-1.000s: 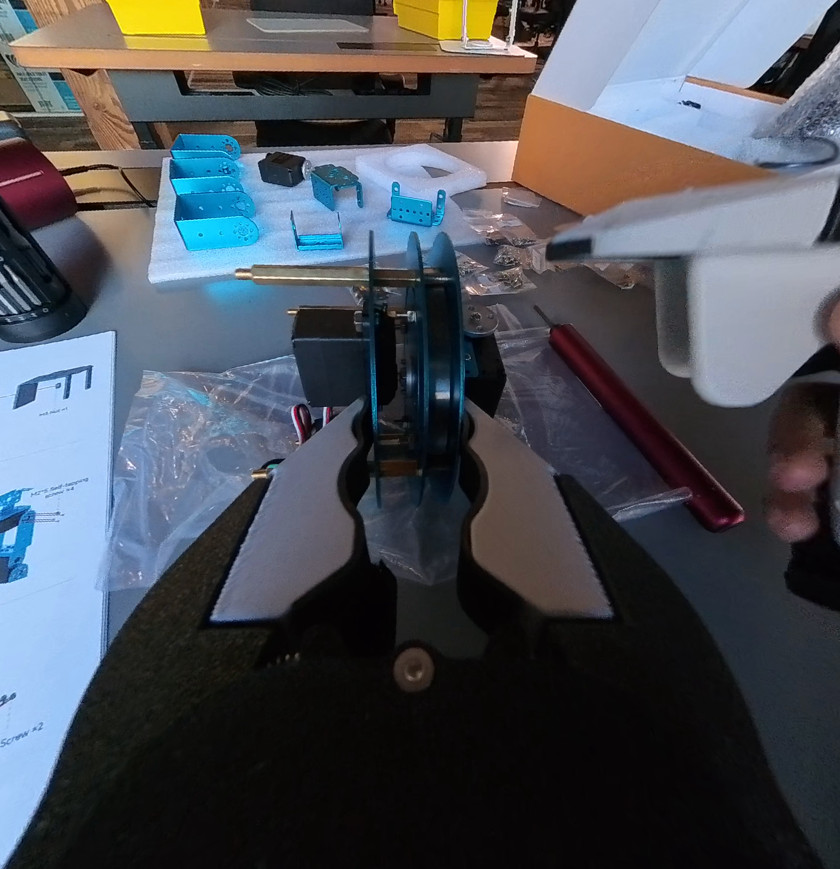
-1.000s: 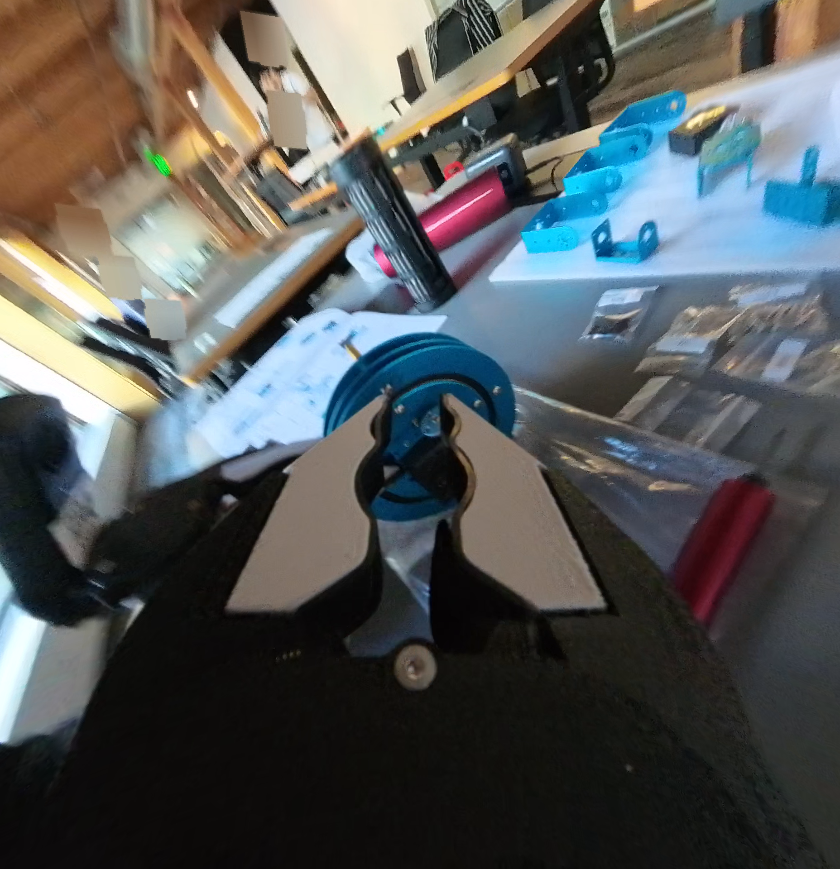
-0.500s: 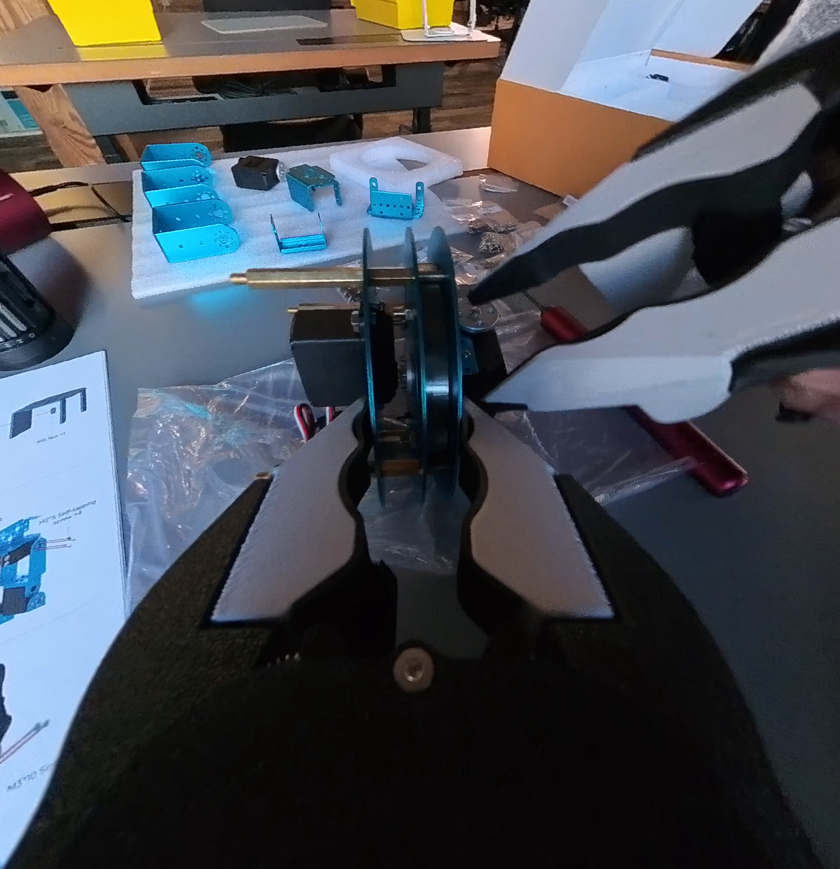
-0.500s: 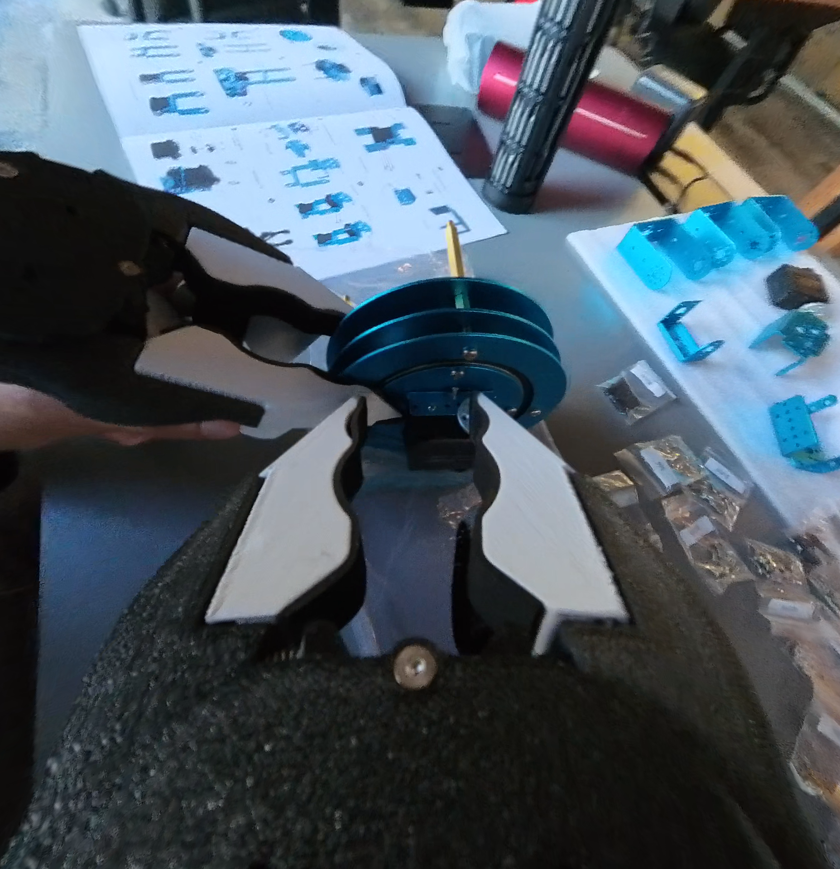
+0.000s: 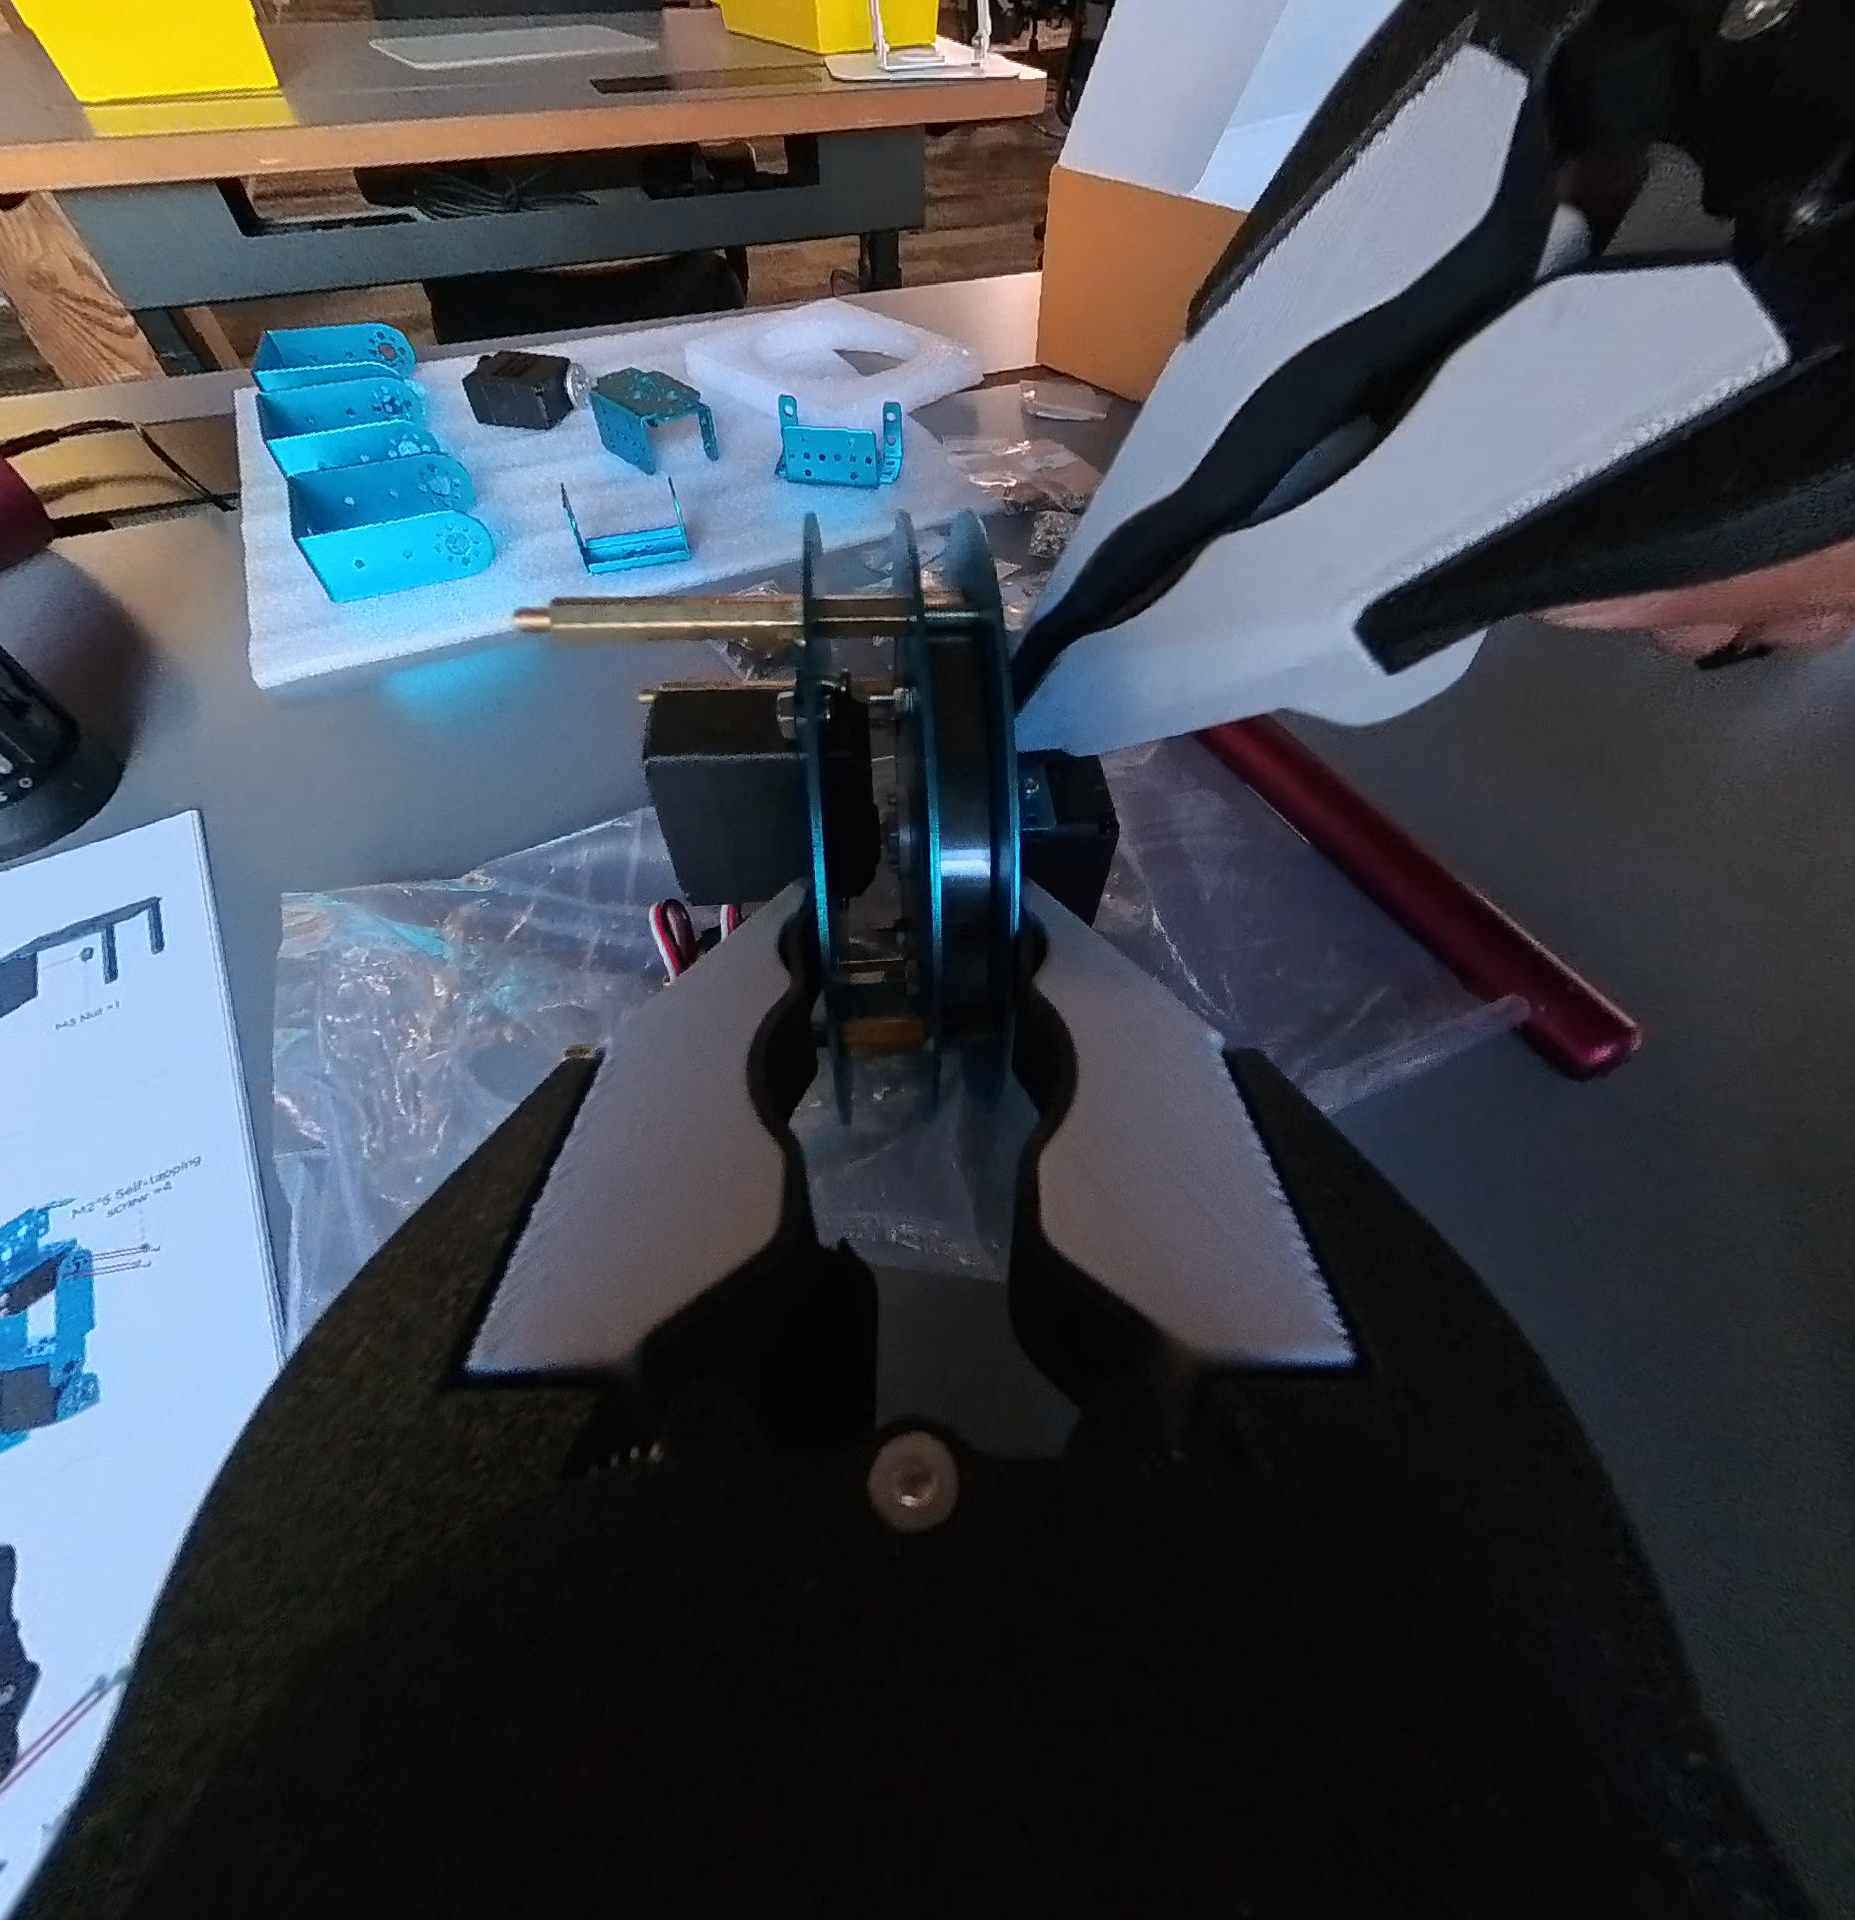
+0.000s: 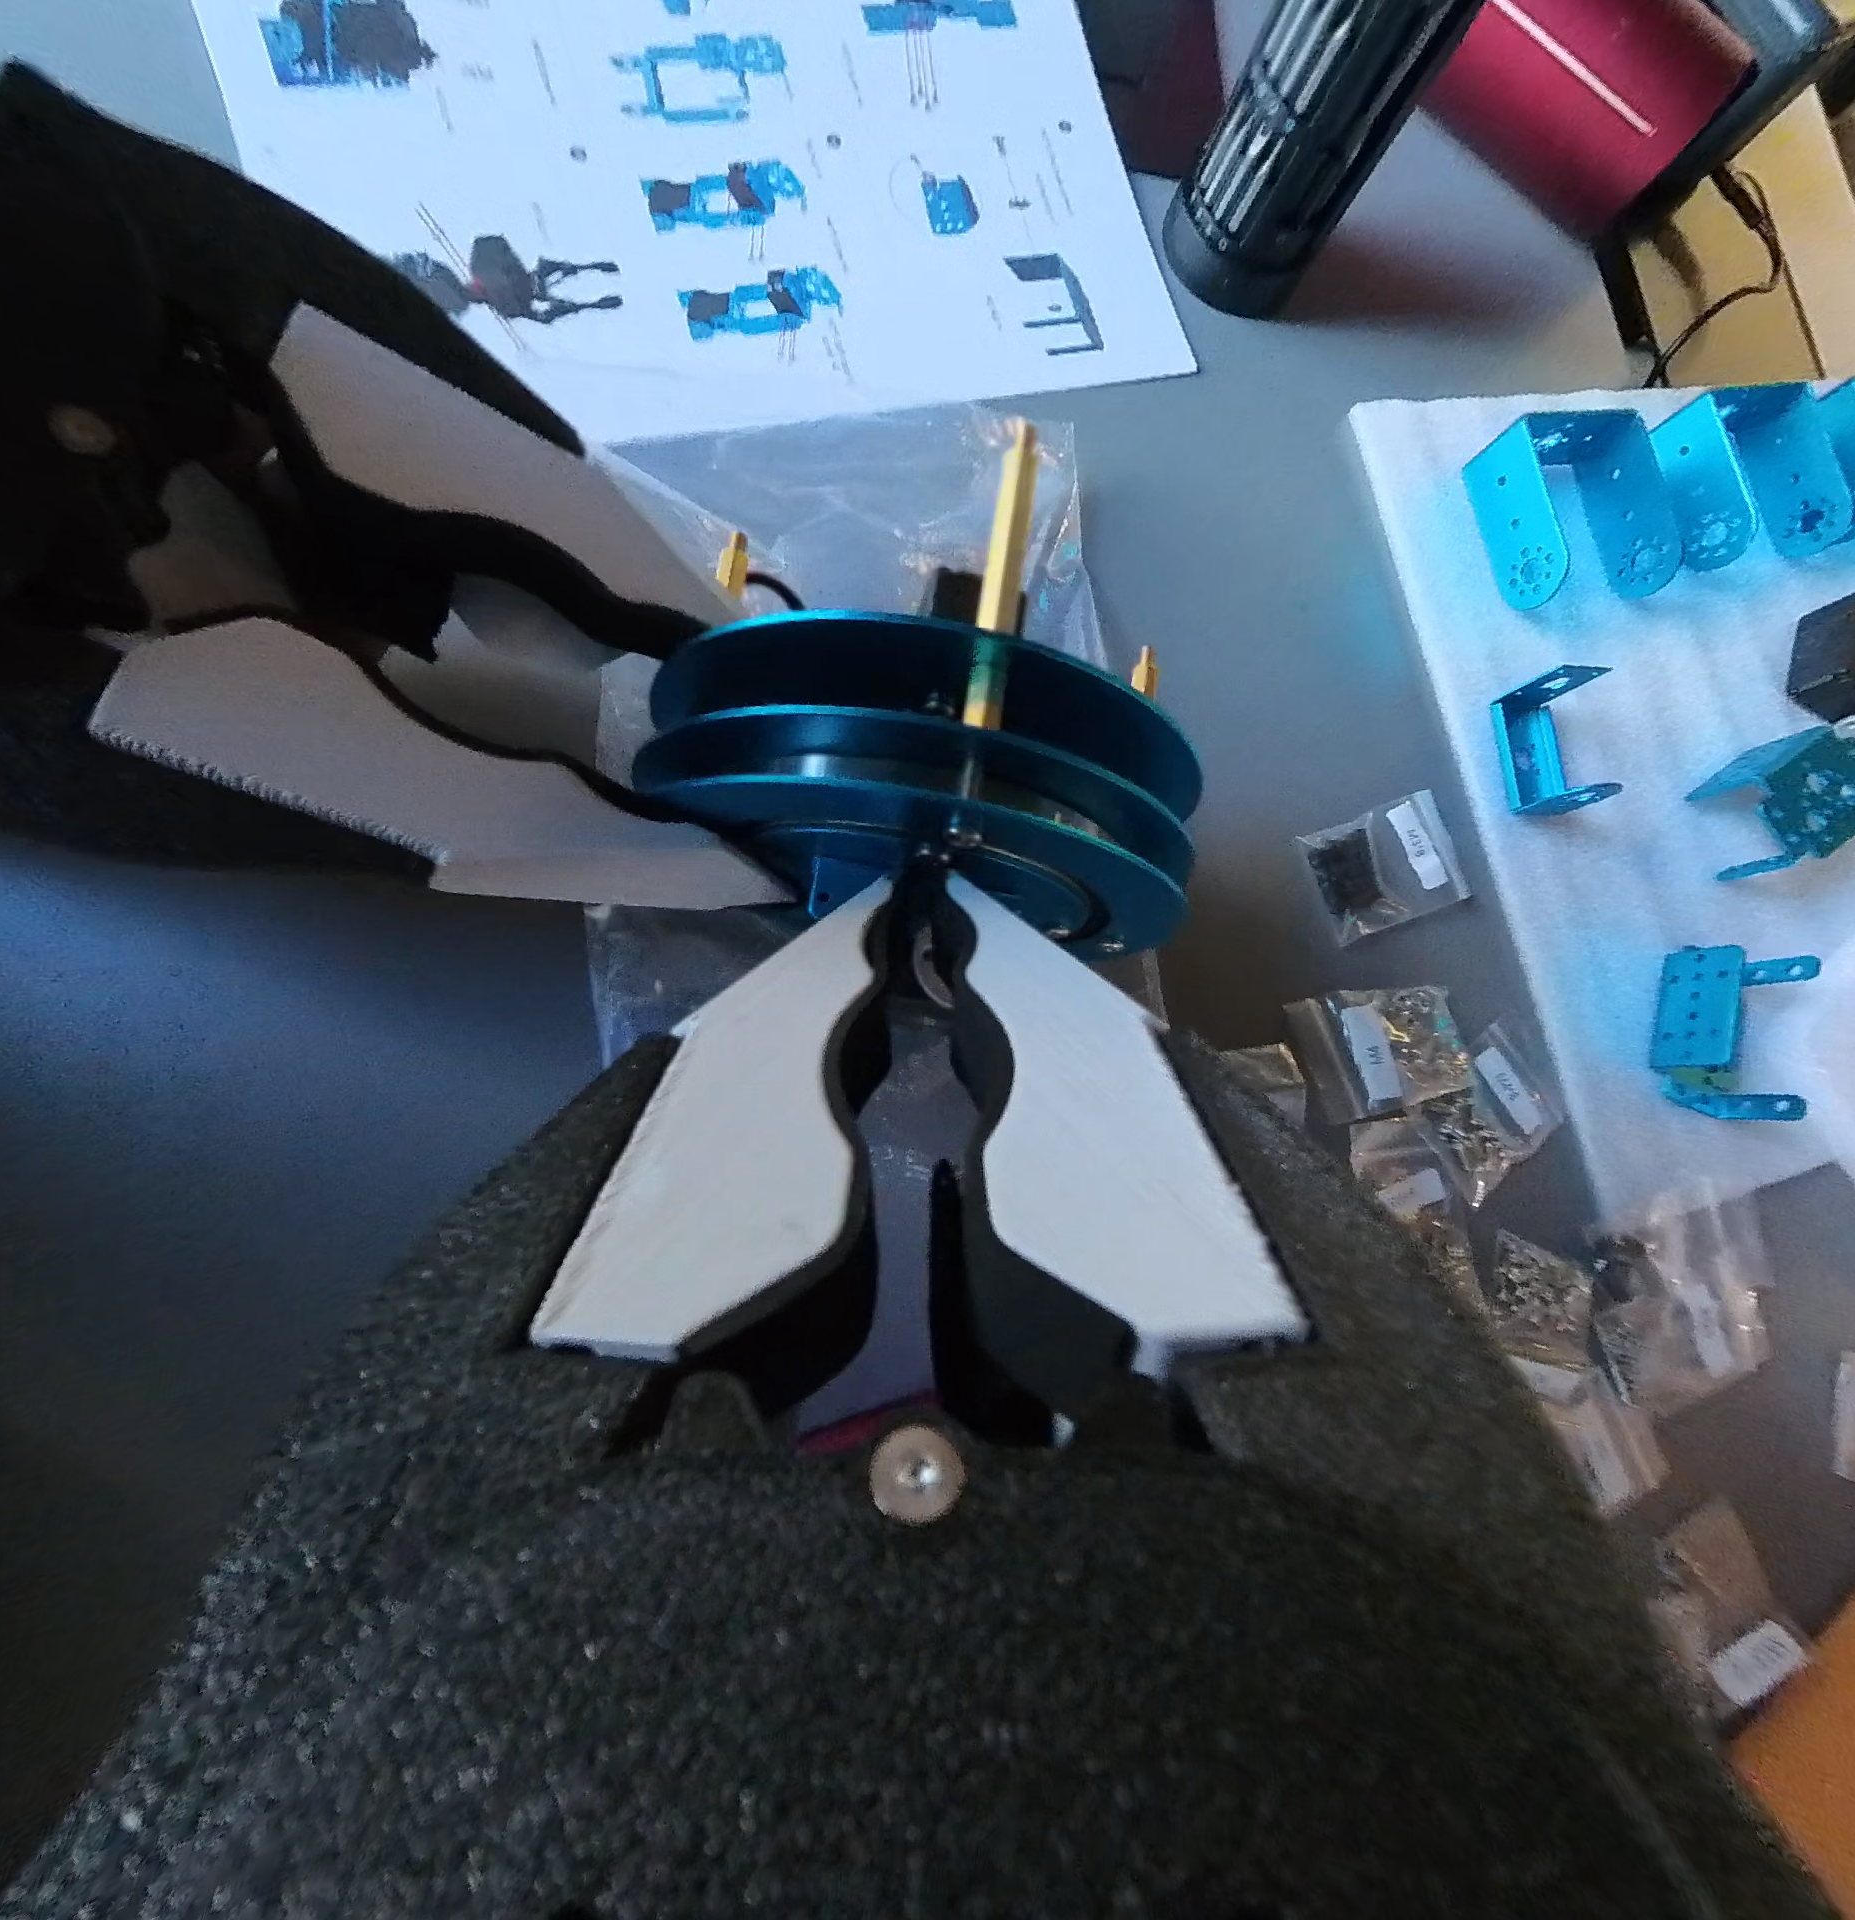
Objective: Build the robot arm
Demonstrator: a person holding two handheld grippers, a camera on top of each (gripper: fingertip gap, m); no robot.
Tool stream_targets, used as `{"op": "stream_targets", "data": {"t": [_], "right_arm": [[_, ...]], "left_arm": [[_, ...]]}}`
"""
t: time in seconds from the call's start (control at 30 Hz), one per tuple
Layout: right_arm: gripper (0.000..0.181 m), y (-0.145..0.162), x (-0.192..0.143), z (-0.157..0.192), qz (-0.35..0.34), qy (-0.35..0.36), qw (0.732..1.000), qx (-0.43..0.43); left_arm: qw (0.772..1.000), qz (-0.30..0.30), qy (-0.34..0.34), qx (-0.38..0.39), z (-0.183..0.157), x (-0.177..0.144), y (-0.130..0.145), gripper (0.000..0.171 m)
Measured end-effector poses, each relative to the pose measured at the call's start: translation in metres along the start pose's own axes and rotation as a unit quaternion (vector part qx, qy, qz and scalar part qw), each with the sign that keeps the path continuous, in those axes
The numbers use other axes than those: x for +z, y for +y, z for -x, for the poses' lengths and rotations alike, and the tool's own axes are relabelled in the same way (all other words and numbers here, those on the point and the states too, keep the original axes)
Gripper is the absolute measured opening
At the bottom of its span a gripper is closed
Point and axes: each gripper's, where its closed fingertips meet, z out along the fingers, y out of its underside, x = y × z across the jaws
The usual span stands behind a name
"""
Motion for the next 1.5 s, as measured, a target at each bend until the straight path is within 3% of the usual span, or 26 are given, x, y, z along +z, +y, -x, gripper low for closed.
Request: {"op": "stream_targets", "data": {"t": [0.13,0.23,0.4,0.57,0.93,1.1,1.3,1.5], "right_arm": [[0.000,0.000,0.000,0.000,0.014,0.010,1.000,-0.011],[0.000,0.005,-0.005,0.006,0.010,-0.022,1.000,0.007],[0.011,0.008,-0.024,-0.003,-0.040,-0.026,0.998,0.040],[0.028,0.014,-0.018,-0.011,-0.075,-0.018,0.996,0.055],[0.019,0.015,-0.006,-0.013,-0.099,-0.090,0.985,0.111],[0.013,0.000,-0.017,-0.004,-0.144,-0.043,0.988,0.032],[0.016,0.003,-0.006,0.001,-0.092,-0.061,0.993,0.027],[0.007,0.001,-0.002,-0.002,-0.069,-0.112,0.989,0.065]], "left_arm": [[1.000,0.005,0.006,0.001,0.001,0.002,-0.002,0.033],[1.000,0.010,0.015,0.002,0.002,0.002,-0.001,0.033],[1.000,0.005,0.020,0.010,0.004,0.003,-0.003,0.033],[0.999,0.006,0.029,0.020,0.003,0.005,-0.005,0.033],[0.999,0.007,0.031,0.038,0.000,0.006,-0.007,0.033],[0.999,0.007,0.033,0.030,0.001,0.007,-0.008,0.033],[0.999,0.008,0.032,0.033,0.001,0.008,-0.009,0.033],[0.999,0.007,0.029,0.042,0.002,0.007,-0.007,0.033]]}}
